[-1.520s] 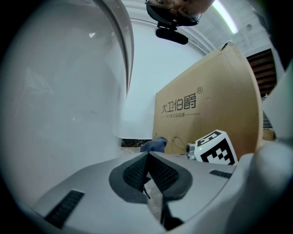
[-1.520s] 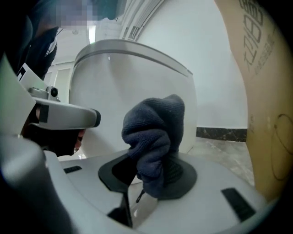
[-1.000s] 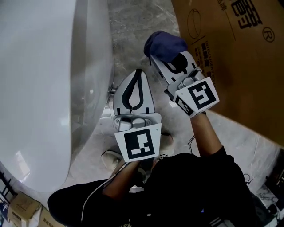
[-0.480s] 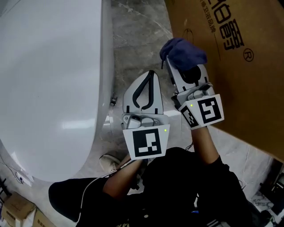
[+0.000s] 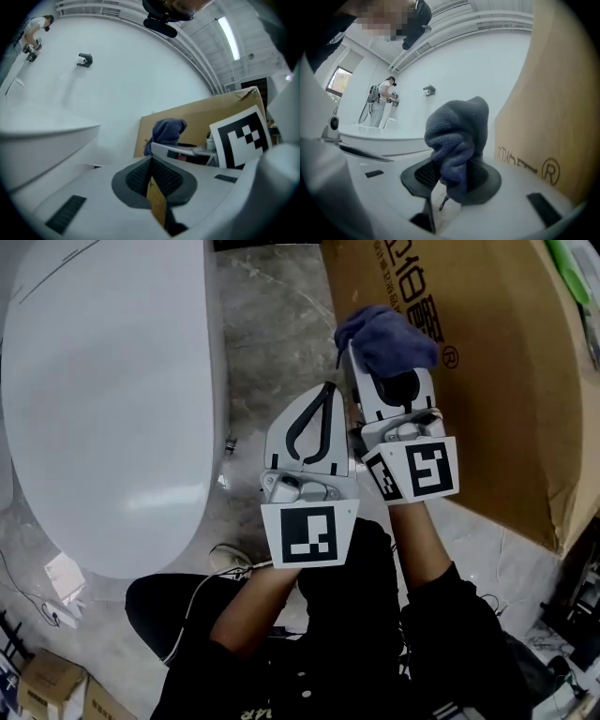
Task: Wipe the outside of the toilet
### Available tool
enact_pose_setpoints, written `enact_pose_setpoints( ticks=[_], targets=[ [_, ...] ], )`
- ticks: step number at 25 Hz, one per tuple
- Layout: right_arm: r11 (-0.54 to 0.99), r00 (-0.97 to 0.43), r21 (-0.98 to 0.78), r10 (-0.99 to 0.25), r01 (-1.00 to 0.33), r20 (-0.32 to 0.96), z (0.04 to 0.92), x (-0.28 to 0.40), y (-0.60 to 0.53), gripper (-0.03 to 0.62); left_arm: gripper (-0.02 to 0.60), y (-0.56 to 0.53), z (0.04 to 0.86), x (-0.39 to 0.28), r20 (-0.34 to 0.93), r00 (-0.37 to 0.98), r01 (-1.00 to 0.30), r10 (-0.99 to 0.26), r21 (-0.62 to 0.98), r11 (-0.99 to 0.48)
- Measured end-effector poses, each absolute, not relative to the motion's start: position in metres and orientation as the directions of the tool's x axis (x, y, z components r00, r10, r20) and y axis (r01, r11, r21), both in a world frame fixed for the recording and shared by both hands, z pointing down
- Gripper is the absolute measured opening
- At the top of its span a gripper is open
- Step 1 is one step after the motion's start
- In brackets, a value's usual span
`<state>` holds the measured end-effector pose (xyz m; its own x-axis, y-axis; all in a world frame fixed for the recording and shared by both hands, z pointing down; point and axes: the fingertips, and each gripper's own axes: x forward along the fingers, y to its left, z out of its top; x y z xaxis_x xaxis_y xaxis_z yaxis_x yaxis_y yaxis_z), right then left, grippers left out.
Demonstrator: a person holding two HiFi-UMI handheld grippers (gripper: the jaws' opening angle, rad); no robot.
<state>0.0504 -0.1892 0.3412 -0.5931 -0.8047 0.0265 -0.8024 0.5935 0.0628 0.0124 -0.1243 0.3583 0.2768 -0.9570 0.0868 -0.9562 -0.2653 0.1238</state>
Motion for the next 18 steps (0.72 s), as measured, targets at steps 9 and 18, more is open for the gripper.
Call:
enact_pose_setpoints(
  ticks=[9,18],
  targets=[
    [0.564,-0.564,0.048,-0.825,-0.824,0.015,0.217,0.054,-0.182,0.117,0.011,-0.103,0.236,-0.005,0.120,0.205,-0.967,-0.972,0.176,-0.182],
    [0.573,-0.577,0.094,-0.817,-0.814,-0.021,0.056,0.026,-0.164,0.117,0.011,-0.092,0.073,-0.032,0.090,0.193,-0.976,-0.977,0.121,-0.182]
  ],
)
